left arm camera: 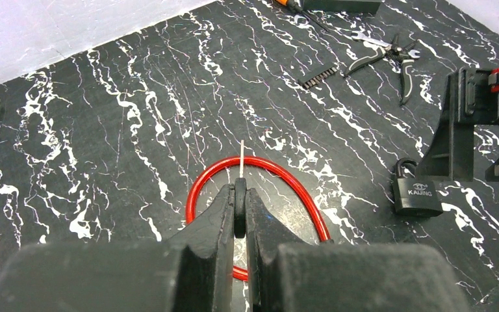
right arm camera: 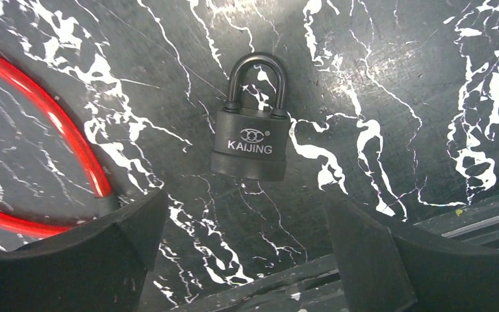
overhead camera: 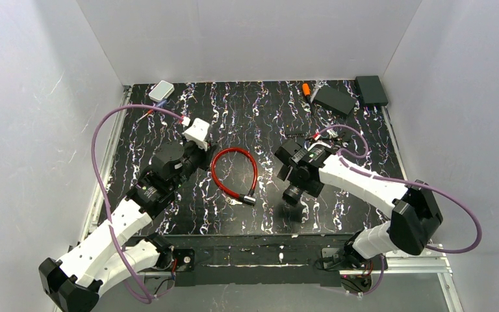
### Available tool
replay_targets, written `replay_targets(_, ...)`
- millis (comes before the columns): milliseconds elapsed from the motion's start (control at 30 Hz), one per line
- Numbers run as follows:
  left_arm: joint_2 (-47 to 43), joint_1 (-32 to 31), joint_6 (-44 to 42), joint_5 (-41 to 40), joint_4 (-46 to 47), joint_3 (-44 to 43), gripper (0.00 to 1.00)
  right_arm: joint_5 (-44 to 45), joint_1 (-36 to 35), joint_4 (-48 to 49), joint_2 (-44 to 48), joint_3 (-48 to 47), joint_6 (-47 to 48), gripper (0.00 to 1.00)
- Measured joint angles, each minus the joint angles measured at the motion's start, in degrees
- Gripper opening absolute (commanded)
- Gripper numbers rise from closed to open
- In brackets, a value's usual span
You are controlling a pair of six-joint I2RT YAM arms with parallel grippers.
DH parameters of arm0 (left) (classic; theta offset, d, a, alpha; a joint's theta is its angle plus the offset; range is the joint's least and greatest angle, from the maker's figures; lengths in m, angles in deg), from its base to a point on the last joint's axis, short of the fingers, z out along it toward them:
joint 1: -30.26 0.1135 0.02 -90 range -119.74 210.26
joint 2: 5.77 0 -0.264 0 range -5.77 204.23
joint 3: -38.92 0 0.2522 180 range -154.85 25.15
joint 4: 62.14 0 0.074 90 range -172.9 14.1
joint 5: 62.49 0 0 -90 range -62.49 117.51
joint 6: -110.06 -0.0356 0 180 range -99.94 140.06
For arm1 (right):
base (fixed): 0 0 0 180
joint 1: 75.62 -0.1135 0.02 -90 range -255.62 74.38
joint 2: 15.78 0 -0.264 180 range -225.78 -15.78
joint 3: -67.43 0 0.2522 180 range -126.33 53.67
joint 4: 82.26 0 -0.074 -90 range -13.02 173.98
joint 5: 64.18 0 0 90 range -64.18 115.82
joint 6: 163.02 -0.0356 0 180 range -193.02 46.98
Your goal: Unlock with the key
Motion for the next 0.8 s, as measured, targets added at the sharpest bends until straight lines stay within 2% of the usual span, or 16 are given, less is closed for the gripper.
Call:
replay_targets(367,1.6,0.0,-1.2,2.0,-0.2,0.0,0.00,-3.5,0.9,5.1,-7.2,2.6,5.4,0.98)
replay_targets(800,3.3,0.0,-1.0,4.3,-1.3,0.0,0.00,-3.2,2.4,8.4,-12.1,4.2,6.0,0.95)
